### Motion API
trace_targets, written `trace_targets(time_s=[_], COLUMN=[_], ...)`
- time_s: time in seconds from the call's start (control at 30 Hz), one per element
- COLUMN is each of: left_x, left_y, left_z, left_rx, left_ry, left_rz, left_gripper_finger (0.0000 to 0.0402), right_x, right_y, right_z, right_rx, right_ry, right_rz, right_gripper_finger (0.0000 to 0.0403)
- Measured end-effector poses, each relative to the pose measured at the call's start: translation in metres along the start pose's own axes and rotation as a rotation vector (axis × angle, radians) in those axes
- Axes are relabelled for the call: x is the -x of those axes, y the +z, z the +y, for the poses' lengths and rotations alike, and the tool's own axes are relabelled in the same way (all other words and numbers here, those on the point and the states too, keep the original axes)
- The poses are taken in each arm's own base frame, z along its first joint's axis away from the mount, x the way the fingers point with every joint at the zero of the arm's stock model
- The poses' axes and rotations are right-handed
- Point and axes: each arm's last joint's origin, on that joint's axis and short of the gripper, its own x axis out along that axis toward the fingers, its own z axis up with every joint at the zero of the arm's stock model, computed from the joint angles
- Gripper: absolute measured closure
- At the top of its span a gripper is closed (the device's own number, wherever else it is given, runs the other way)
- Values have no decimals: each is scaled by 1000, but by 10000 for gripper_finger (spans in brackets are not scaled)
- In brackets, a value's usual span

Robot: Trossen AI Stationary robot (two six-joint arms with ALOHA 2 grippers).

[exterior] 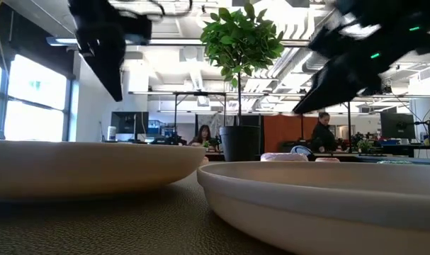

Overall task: Pick & Place donuts
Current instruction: Put the large pink donut on the left white plate

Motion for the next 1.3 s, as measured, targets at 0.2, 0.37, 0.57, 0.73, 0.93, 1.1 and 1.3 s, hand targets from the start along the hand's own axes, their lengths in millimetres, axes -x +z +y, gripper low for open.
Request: trace_targets(time_s=[0.2,0.37,0.57,0.73,0.93,1.1,1.3], left_x=[-8,12,52,56,20,-2,-3], left_y=[7,-5,-32,-64,-94,-100,-92], left_z=[18,30,56,71,69,61,58], left_rx=[-28,38,173,281,340,352,311], left_ry=[25,32,34,-36,-204,-307,-313], left_rz=[11,29,-99,-324,-469,-538,-622], left_gripper_finger=[266,266,266,266,266,266,266], right_x=[-51,-76,-79,-74,-64,-54,-67], right_y=[2,2,3,6,38,67,100], right_z=[-5,-10,-13,-11,15,51,105], right_rx=[-22,-51,-62,-125,-130,-110,-57], right_ry=[27,-27,-98,-113,5,207,305], right_rz=[248,311,312,284,-8,-273,-266], right_gripper_finger=[227,232,322,387,392,391,395])
